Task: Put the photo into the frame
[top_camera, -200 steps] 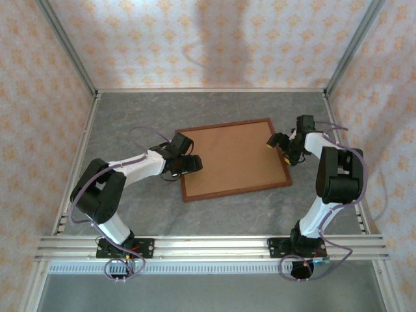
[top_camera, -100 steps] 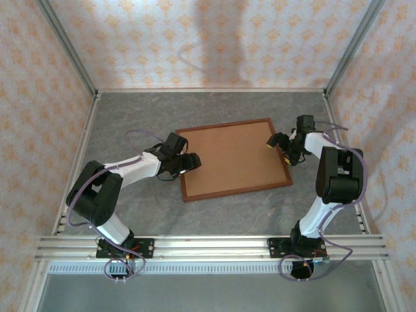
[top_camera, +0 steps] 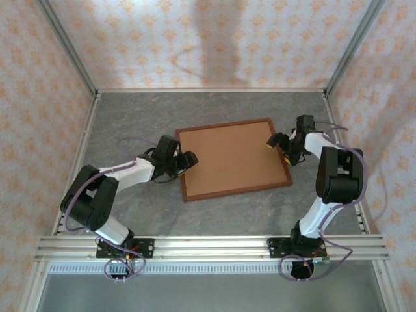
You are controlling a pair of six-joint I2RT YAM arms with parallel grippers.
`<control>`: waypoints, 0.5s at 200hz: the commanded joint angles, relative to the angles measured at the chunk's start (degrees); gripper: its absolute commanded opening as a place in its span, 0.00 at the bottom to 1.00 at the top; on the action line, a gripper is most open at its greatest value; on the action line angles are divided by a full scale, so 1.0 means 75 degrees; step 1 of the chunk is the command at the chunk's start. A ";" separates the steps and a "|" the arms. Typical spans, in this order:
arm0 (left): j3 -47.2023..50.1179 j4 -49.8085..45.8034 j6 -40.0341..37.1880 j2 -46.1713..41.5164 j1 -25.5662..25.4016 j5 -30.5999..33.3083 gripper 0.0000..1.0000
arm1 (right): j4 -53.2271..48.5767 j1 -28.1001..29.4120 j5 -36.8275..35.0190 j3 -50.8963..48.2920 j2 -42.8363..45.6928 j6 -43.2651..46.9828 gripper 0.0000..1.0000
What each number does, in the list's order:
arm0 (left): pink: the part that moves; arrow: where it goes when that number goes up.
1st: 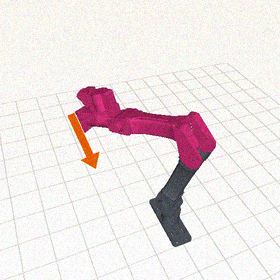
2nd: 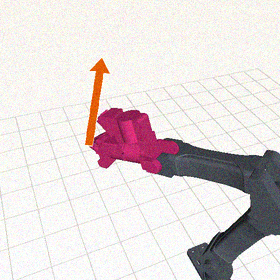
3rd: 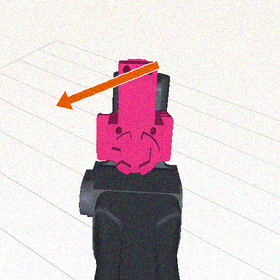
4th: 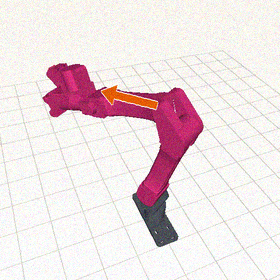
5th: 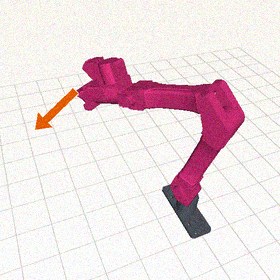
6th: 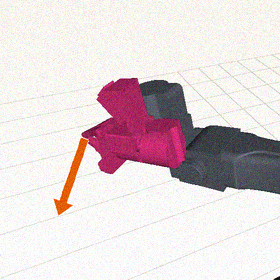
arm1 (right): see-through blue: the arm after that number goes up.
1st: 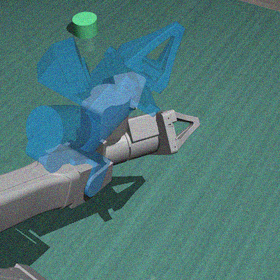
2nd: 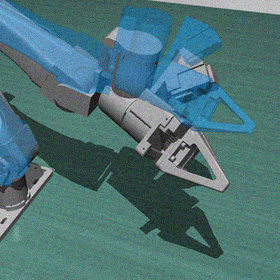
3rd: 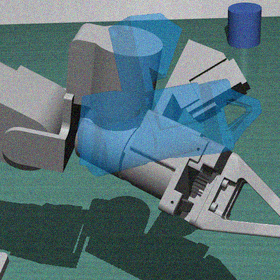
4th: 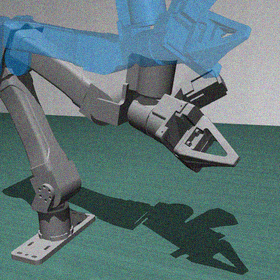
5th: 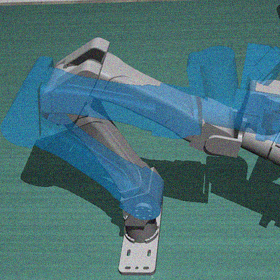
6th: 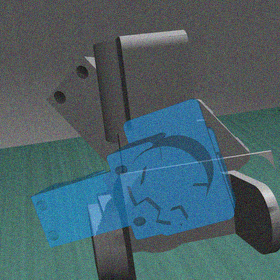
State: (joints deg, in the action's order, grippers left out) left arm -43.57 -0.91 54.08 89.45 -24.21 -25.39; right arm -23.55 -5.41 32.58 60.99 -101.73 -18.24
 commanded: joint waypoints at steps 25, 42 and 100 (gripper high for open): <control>0.0282 0.2510 0.0607 -0.0400 -0.0200 -0.1585 0.68 | -0.0344 0.0199 0.0307 -0.0162 -0.0275 -0.0172 0.93; 0.0380 0.2533 0.0604 -0.0583 -0.0178 -0.1584 0.68 | -0.0340 0.0209 0.0309 -0.0163 -0.0275 -0.0180 0.93; 0.0627 0.2596 0.0637 -0.0905 -0.0138 -0.1668 0.68 | -0.0346 0.0203 0.0299 -0.0158 -0.0232 -0.0189 0.93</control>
State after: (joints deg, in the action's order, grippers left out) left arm -38.22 5.96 57.04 85.17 -23.51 -27.09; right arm -23.53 -5.41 32.53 60.99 -101.73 -18.24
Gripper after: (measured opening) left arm 0.684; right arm 0.932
